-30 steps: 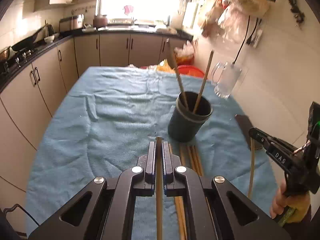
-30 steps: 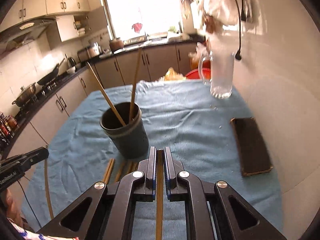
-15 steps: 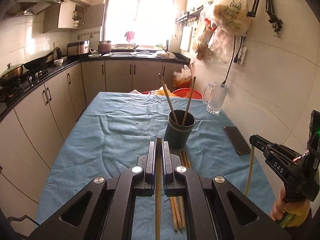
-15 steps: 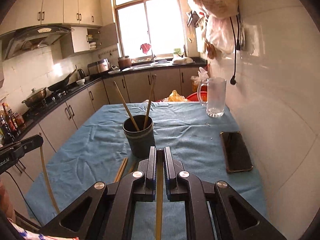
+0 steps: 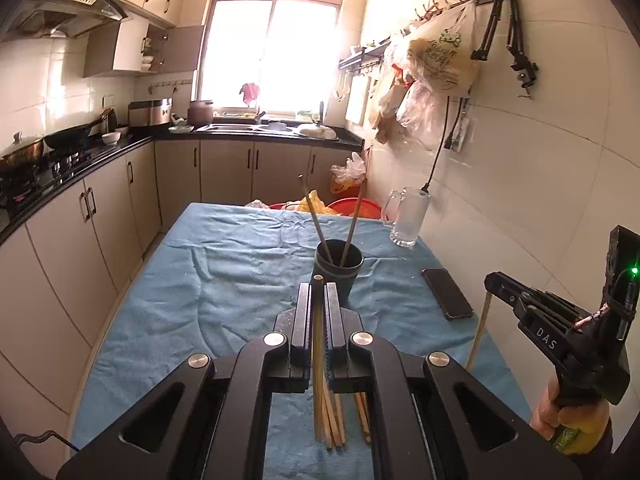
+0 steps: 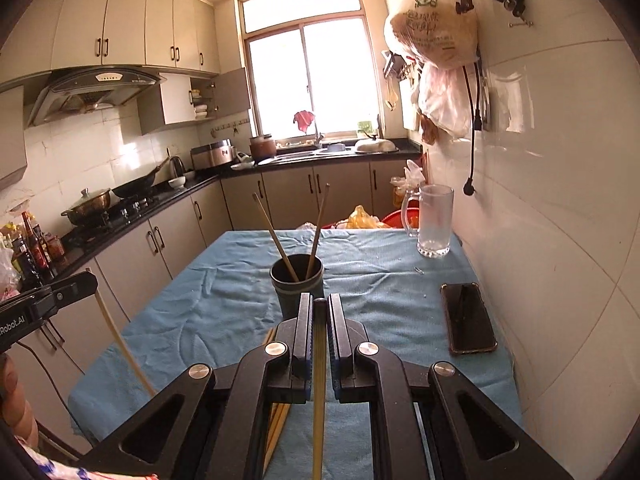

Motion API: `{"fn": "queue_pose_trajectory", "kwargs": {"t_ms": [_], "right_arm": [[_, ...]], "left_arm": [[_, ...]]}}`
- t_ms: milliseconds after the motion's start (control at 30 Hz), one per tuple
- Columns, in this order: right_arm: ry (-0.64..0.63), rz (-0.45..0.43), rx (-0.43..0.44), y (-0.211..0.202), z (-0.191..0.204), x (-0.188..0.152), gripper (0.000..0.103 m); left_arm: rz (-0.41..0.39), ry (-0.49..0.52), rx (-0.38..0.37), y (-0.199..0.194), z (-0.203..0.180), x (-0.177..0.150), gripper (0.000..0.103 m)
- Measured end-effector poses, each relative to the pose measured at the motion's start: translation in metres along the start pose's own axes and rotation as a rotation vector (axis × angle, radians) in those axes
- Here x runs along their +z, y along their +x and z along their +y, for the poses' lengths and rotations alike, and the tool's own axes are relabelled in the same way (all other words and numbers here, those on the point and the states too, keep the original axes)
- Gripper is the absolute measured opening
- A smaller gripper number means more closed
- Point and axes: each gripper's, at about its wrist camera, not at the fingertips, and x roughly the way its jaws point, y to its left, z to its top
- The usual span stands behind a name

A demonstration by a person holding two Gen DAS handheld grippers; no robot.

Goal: Organize utensils
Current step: 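Raise both held chopsticks and carry them over the black holder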

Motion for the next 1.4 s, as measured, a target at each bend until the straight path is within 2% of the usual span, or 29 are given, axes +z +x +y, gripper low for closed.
{"fn": "queue_pose_trajectory", "kwargs": {"t_ms": [467, 733, 1067, 1400], "right_arm": [[0.008, -0.026, 0.023, 0.0, 0.0, 0.015, 0.007], [-0.006, -0.031, 0.034, 0.009, 0.006, 0.026, 0.007], [0.004, -0.025, 0.049, 0.029, 0.007, 0.04, 0.007], [0.012, -0.02, 0.056, 0.045, 0.008, 0.05, 0.007]], "left_arm": [[0.008, 0.034, -0.011, 0.009, -0.01, 0.018, 0.005], [0.017, 0.066, 0.01, 0.019, -0.014, 0.03, 0.005], [0.016, 0.146, 0.109, 0.039, -0.022, 0.043, 0.005], [0.055, 0.161, 0.154, 0.064, -0.013, 0.047, 0.005]]}}
